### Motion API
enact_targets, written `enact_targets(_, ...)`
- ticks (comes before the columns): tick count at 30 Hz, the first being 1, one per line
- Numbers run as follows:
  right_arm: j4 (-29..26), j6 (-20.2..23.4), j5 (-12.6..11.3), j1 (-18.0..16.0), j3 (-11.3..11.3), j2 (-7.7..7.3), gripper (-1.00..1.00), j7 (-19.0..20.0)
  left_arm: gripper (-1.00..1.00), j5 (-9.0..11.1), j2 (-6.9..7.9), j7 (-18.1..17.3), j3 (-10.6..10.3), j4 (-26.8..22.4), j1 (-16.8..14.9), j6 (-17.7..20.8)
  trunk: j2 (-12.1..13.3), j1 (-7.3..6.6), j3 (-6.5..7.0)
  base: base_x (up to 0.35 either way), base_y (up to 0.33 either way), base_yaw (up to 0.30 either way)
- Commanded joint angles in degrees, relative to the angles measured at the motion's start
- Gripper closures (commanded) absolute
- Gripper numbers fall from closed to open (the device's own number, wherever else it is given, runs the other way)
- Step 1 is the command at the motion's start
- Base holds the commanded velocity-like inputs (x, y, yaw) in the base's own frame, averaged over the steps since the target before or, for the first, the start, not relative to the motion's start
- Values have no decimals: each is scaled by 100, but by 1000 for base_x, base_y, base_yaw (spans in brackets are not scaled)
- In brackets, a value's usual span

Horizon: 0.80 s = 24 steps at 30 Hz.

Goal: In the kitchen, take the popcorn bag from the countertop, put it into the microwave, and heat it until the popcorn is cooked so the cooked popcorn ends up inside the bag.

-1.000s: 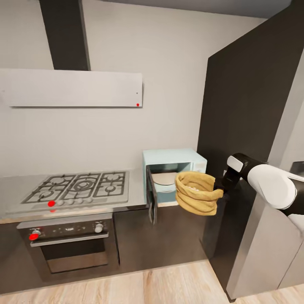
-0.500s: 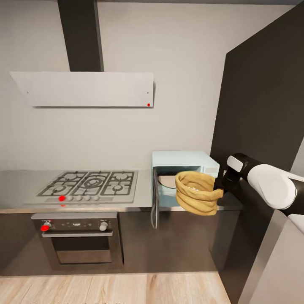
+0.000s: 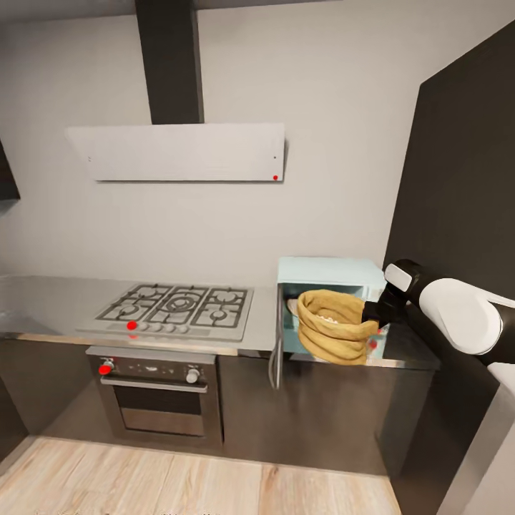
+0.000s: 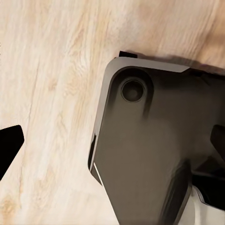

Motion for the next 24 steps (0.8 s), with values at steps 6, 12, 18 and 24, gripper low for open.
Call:
enact_targets(6, 13, 16, 10, -8, -54, -4, 100, -45, -100, -2, -5, -1, 21, -9, 1, 4, -8, 2, -8, 0, -5, 230)
enact_targets(12, 13, 19, 10, 1, -54, -11, 100, -55, -100, -2, -14, 8, 16, -9, 1, -6, -8, 2, -8, 0, -222, 28)
enact_targets(18, 13, 9, 16, 17, -46, -12, 100, -52, -100, -2, -10, 6, 16, -9, 1, -30, -8, 2, -8, 0, -268, 1)
enact_targets(24, 4, -16, 0, 49, -73, -46, 100, -25, -100, -2, 16, 8, -5, -9, 1, -101, -8, 3, -8, 0, -29, 0)
